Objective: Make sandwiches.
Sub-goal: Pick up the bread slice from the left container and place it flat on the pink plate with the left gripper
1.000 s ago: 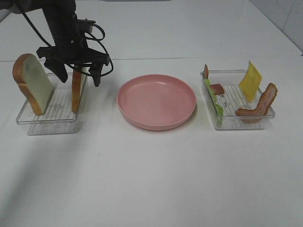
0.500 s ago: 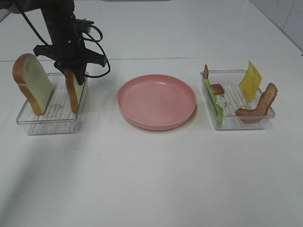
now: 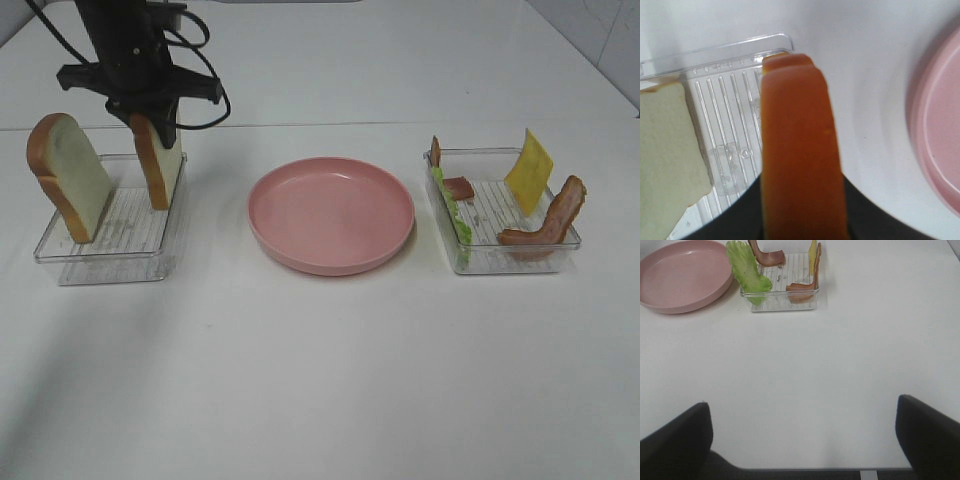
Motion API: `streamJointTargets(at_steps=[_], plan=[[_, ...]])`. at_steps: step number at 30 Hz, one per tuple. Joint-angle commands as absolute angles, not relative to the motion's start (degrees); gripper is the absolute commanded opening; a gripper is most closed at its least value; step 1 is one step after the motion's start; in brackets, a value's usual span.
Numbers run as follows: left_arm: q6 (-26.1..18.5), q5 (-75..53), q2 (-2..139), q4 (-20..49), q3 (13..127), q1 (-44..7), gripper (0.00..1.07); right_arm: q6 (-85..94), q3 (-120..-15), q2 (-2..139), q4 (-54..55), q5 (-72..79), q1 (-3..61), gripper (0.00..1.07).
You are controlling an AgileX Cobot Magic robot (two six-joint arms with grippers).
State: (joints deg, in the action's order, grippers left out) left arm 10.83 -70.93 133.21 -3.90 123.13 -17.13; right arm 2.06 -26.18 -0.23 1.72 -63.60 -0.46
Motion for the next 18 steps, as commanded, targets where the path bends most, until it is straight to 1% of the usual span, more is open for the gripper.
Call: streamJointTargets(at_steps=[1, 2, 3, 4, 5, 6, 7, 8, 9, 10, 11, 13, 14, 18], plan=[[11.0, -75.3, 127.5, 1.2, 123.5, -17.4, 0.00, 2.6, -26.0, -1.9, 2.1, -63.3, -0.6, 0.96], [11.0, -75.3, 127.5, 1.2, 123.5, -17.4, 0.00, 2.6, -26.0, -1.9, 2.1, -63.3, -0.6, 0.96], [10.7, -75.3, 126.3, 3.0, 123.5, -17.4, 0.00, 2.6, -26.0, -1.9, 2.1, -63.3, -0.6, 0.96], [8.9, -75.2, 124.7, 7.0, 123.5, -17.4, 0.00, 2.6, -26.0, -1.9, 2.1, -63.3, -0.6, 0.96], [8.9, -75.2, 124.7, 7.0, 123.5, -17.4, 0.00, 2.6, -26.0, -1.9, 2.1, -63.3, -0.6, 0.96], [5.7, -75.2, 123.9, 11.5, 123.5, -17.4, 0.00, 2.6, -26.0, -1.9, 2.1, -63.3, -0.6, 0.96], [4.5, -75.2, 123.9, 13.8, 123.5, -17.4, 0.00, 2.6, -26.0, -1.9, 2.1, -63.3, -0.6, 0.96], [4.5, -75.2, 123.9, 13.8, 123.5, -17.4, 0.00, 2.6, -26.0, -1.9, 2.1, -63.3, -0.6, 0.96], [2.7, -75.2, 124.4, 17.0, 123.5, -17.4, 0.00, 2.6, -26.0, -1.9, 2.1, -63.3, -0.6, 0.96], [2.7, -75.2, 124.4, 17.0, 123.5, -17.4, 0.00, 2.6, -26.0, -1.9, 2.1, -63.3, -0.6, 0.96], [2.6, -74.7, 125.5, 19.2, 123.5, -17.4, 0.00, 2.6, -26.0, -1.9, 2.1, -63.3, -0.6, 0.96], [2.7, -74.0, 126.1, 20.3, 123.5, -17.4, 0.00, 2.6, -26.0, -1.9, 2.1, -63.3, -0.6, 0.96], [2.8, -71.8, 127.8, 22.2, 123.5, -17.9, 0.00, 2.6, -26.0, -1.9, 2.1, -63.3, -0.6, 0.96], [3.2, -67.0, 130.1, 23.1, 123.5, -19.1, 0.00, 2.6, -26.0, -1.9, 2.1, -63.3, -0.6, 0.96]])
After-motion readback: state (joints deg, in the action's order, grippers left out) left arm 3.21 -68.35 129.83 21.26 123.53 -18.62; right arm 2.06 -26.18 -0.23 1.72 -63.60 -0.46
